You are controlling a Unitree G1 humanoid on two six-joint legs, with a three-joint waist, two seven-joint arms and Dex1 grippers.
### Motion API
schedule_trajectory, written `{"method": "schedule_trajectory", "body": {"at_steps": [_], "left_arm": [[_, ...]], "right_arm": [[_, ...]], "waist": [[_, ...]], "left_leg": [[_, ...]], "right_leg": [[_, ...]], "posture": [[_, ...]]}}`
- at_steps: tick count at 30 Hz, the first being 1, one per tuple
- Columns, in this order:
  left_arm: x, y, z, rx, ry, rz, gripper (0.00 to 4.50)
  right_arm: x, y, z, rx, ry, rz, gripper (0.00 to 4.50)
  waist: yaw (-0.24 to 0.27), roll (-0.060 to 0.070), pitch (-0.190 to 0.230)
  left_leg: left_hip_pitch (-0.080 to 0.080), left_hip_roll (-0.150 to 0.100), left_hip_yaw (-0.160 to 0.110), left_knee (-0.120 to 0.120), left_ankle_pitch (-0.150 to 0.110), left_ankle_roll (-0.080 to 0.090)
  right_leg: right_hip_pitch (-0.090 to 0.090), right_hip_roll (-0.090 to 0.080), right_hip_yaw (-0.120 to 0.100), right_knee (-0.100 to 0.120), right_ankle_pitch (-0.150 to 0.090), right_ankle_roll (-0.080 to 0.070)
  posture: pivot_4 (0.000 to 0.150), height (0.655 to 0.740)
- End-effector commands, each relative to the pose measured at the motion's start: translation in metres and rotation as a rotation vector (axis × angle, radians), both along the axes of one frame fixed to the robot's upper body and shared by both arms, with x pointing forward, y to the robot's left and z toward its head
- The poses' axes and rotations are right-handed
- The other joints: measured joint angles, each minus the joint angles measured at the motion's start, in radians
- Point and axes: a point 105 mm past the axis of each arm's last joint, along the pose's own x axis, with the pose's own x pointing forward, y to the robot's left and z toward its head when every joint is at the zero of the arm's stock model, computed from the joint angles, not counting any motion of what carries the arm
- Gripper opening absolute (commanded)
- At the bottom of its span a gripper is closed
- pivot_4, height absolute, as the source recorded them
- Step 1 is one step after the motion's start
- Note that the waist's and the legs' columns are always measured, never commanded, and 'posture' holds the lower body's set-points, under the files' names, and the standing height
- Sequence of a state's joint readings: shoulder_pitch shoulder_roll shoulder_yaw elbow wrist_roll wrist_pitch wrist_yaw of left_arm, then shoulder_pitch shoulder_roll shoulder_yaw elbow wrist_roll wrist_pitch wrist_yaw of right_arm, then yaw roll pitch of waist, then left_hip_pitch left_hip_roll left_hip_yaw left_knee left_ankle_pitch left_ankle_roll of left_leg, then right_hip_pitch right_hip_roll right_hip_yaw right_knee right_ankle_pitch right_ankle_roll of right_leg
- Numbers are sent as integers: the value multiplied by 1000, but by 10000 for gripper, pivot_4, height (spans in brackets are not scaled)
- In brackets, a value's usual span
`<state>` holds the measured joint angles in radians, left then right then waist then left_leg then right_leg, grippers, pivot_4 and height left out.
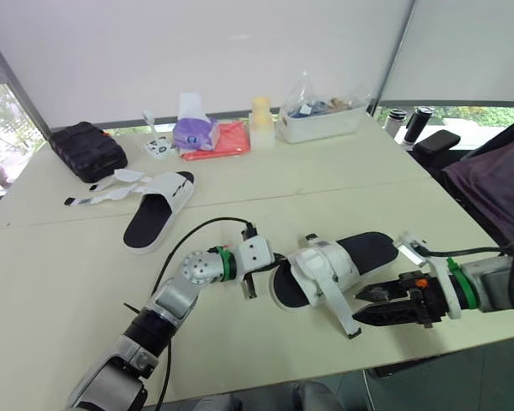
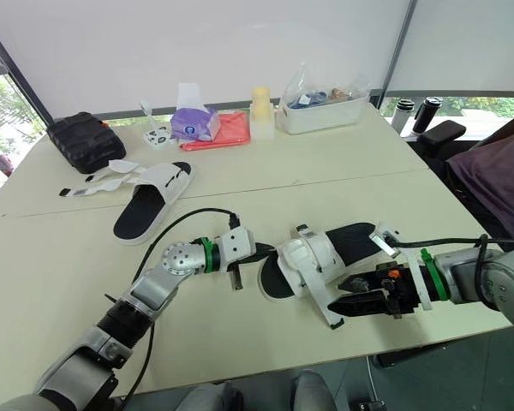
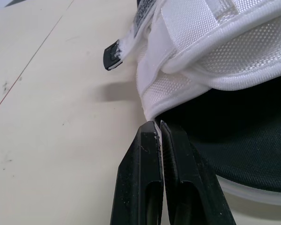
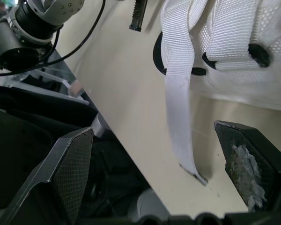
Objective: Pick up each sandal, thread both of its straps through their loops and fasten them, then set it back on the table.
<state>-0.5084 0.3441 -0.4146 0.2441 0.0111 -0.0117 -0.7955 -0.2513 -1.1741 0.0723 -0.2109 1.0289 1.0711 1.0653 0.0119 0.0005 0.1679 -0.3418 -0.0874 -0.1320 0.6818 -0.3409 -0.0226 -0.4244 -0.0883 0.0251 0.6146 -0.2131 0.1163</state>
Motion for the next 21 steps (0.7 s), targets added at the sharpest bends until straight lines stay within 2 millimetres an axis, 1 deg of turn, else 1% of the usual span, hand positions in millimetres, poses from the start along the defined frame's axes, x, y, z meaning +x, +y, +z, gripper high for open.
{"method": "schedule_trajectory", "body": {"at_steps": [1, 2, 3, 5, 6, 8, 10, 12, 15, 18, 21], "left_arm": [[-5, 9, -5, -9, 47, 2, 1239], [-6, 9, -4, -15, 50, -2, 1239], [-6, 9, -3, -14, 45, -5, 1239], [-6, 8, -3, -8, 34, -8, 1239], [-6, 8, -2, -6, 31, -8, 1239], [-5, 9, -2, -1, 22, -7, 1239], [-5, 10, 0, -8, 19, -3, 1239], [-6, 13, 6, -33, 17, -3, 1239], [-14, 18, 21, -106, 36, -30, 1239], [-22, 23, 36, -171, 81, -58, 1239], [-29, 23, 45, -213, 140, -85, 1239]], "right_arm": [[3, 8, -5, 32, 12, 8, 44162], [5, 10, -5, 48, 17, 6, 44162], [5, 15, -4, 76, 35, 15, 41887], [6, 20, -3, 100, 39, 34, 35720], [6, 21, -2, 104, 38, 38, 31128], [8, 22, 0, 113, 43, 32, 19714], [10, 20, 2, 113, 47, 28, 9914], [6, 17, 6, 111, 60, 44, 632], [3, 16, 20, 154, 86, 61, 632], [0, 19, 39, 223, 95, 94, 632], [2, 23, 53, 290, 94, 103, 632]], "waist": [[1, 0, 0], [2, 0, 0], [3, 0, 0], [4, 0, 0], [5, 0, 0], [5, 0, 0], [4, 0, 0], [4, 0, 0], [1, 0, 0], [2, 0, 1], [3, 0, 1]], "left_leg": [[-1, 0, 0, 0, 0, 0], [-2, 0, 0, 0, 0, 0], [-3, 0, 0, 1, 0, 0], [-6, -1, -1, 1, 0, 0], [-7, -1, -1, 1, 0, 0], [-11, -1, -2, 1, 2, -4], [-13, -2, -1, 2, 3, -5], [-14, -2, -1, 1, 3, -5], [-16, -2, -1, 1, 3, -5], [-16, -1, -1, 1, 3, -5], [-16, -1, -1, 1, 0, -1]], "right_leg": [[-1, 0, 0, 0, 0, 0], [-2, 0, 0, 0, 0, 0], [-3, 0, 0, 0, 0, 0], [-5, -1, 0, 0, 0, 0], [-7, -1, 0, 0, 0, 0], [-9, -1, -1, 0, 1, 0], [-12, -2, -1, 0, 1, 0], [-12, -2, -1, 0, 1, 0], [-14, -2, -1, 0, 1, 0], [-15, -2, -1, 0, 1, 0], [-15, -2, -1, 0, 1, 0]], "posture": [[1500, 7400], [1500, 7400], [1500, 7400], [1500, 7400], [1500, 7400], [1500, 7400], [1500, 7400], [1500, 7400], [1500, 7400], [1500, 7400], [1500, 7400]]}}
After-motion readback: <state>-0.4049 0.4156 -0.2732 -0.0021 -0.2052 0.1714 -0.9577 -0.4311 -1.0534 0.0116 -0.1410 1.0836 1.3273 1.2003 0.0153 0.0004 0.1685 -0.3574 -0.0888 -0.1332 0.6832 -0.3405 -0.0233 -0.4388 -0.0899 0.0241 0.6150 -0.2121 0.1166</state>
